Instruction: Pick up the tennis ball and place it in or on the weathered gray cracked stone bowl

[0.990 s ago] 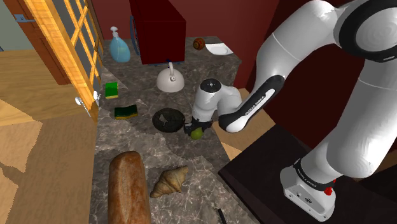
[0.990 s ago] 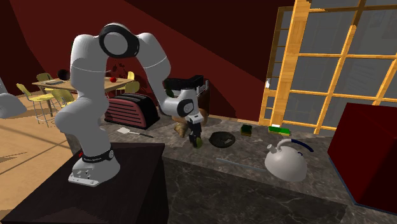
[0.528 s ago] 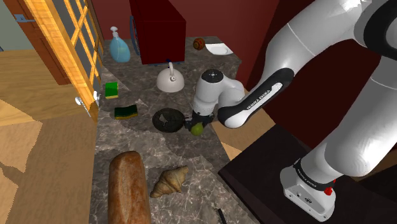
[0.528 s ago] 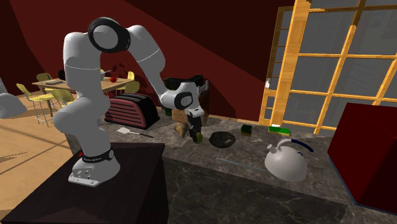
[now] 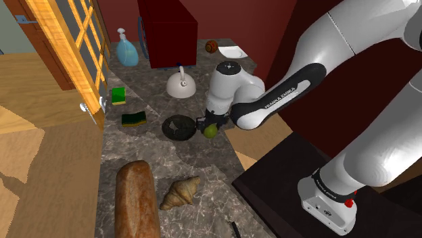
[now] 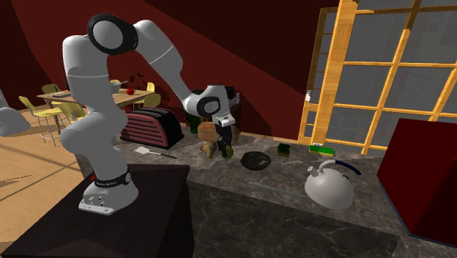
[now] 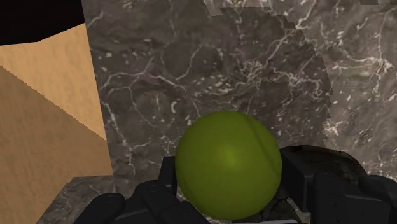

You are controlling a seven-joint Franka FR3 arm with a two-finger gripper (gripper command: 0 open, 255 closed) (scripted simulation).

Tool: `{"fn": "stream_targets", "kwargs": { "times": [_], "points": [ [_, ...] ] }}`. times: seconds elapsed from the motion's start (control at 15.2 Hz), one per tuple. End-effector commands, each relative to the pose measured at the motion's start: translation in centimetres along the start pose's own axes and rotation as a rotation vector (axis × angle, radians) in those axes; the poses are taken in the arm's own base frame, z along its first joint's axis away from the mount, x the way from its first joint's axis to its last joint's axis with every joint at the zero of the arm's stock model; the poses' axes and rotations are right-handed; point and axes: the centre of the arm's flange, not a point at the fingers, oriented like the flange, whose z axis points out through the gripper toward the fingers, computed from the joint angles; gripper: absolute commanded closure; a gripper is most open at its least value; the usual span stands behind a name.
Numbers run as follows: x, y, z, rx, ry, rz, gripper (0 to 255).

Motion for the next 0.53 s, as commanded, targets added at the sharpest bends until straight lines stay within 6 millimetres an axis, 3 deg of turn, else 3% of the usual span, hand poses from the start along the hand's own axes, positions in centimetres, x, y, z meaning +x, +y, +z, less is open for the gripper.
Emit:
{"fn": "stream_targets", "kwargs": {
  "times": [0.0,0.13,0.46],
  "points": [
    [0.1,-0.1,-1.0,0.000,-0.001,0.000,255],
    [0.2,-0.1,-1.9,0.000,-0.001,0.000,255],
    [5.1,-4.5,-1.2,0.000,-0.001,0.000,255]
  ]
}}
